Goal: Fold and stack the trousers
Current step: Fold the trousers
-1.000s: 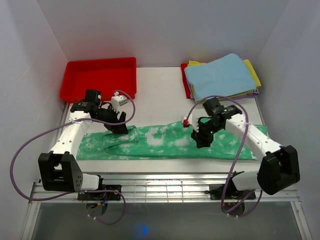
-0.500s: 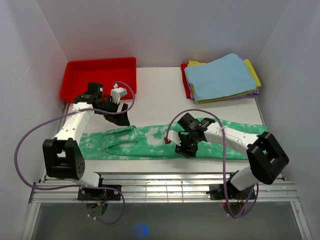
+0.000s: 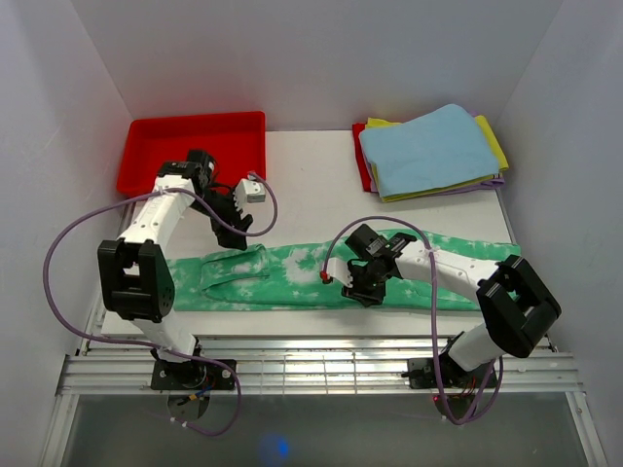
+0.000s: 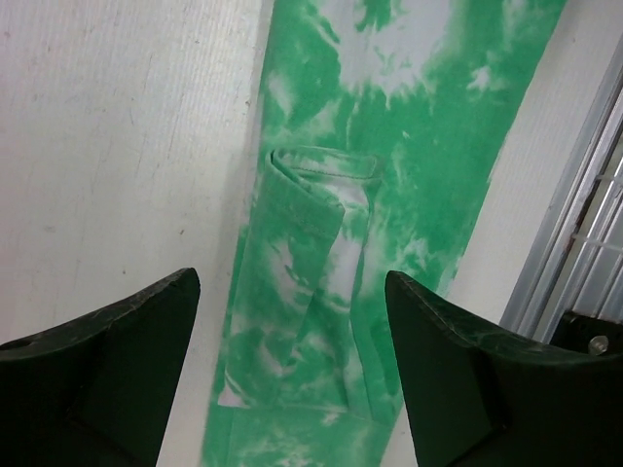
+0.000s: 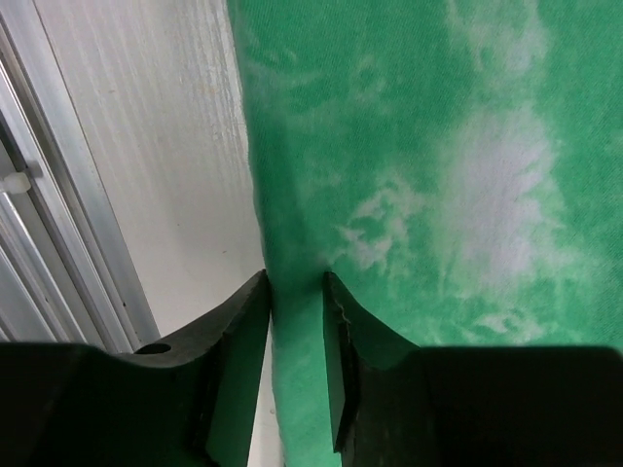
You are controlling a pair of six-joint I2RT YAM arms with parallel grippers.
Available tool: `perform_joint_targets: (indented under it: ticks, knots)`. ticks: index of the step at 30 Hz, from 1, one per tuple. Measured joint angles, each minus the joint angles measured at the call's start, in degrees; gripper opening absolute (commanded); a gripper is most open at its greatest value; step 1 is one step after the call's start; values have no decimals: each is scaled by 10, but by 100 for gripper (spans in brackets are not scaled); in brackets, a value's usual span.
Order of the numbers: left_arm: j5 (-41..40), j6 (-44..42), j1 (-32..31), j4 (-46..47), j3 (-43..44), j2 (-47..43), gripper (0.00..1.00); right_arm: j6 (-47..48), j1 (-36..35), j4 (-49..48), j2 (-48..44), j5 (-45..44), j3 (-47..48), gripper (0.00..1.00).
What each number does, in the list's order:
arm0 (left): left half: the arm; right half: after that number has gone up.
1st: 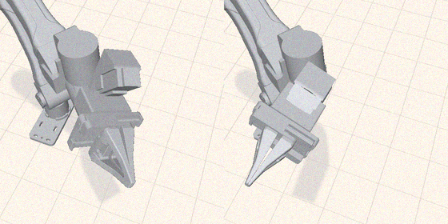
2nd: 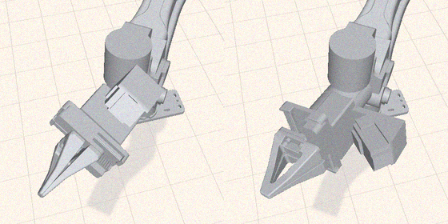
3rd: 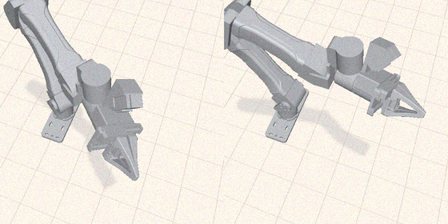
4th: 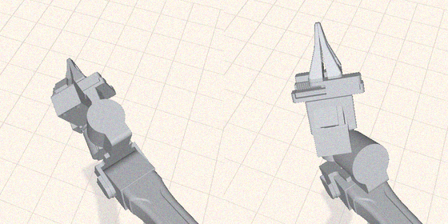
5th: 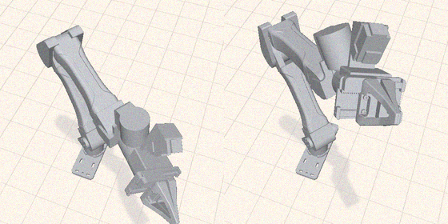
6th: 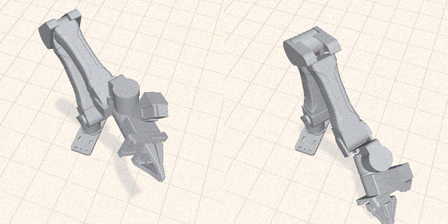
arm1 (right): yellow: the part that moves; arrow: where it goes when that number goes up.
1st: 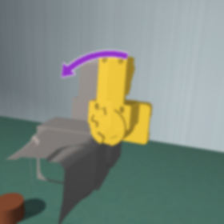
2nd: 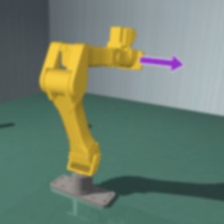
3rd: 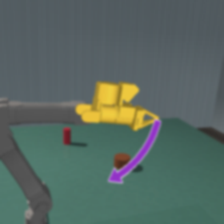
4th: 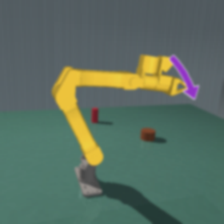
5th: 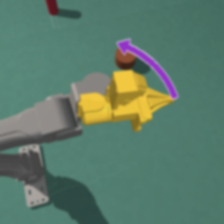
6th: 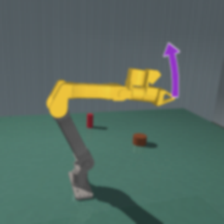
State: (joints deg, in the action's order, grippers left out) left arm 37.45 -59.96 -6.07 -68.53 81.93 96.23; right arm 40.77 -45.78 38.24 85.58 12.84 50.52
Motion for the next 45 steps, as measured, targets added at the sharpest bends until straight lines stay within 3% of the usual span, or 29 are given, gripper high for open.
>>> perform_joint_targets:
  ticks: [4,9,12,16,17,18,21,26,32,37,40,41,45]
  knots:
    - [-7,-54,-35,-5,6,3,84,-5,0,-7,0,-5,0,10]
    - [-28,-80,-92,24,-23,3,80,-15,0,-9,0,-9,-1,8]
    - [-45,-92,-100,27,-35,10,70,-18,1,-9,-7,-10,-1,8]
    - [-85,-107,-99,49,-36,32,39,-20,12,-9,-26,-11,-1,8]
    - [-94,-110,-98,55,-36,36,22,-21,17,-9,-32,-11,-1,8]
    - [-102,-116,-95,60,-36,37,14,-21,26,-9,-40,-9,-1,8]
    - [-110,-131,-81,71,-35,36,0,-20,59,-7,-64,-4,2,8]
    - [-89,-147,5,79,-19,33,0,-7,142,6,-95,8,18,8]
    - [-22,-160,184,122,-17,0,0,13,228,29,-101,21,22,8]
    - [10,-233,277,148,-94,-46,2,26,257,40,-97,25,32,8]
    - [17,-285,298,152,-159,-64,27,34,259,43,-93,27,32,8]
    - [17,-304,303,147,-178,-68,40,35,260,44,-92,27,32,8]
    - [2,-399,322,111,-240,-95,53,45,262,57,-86,30,32,8]
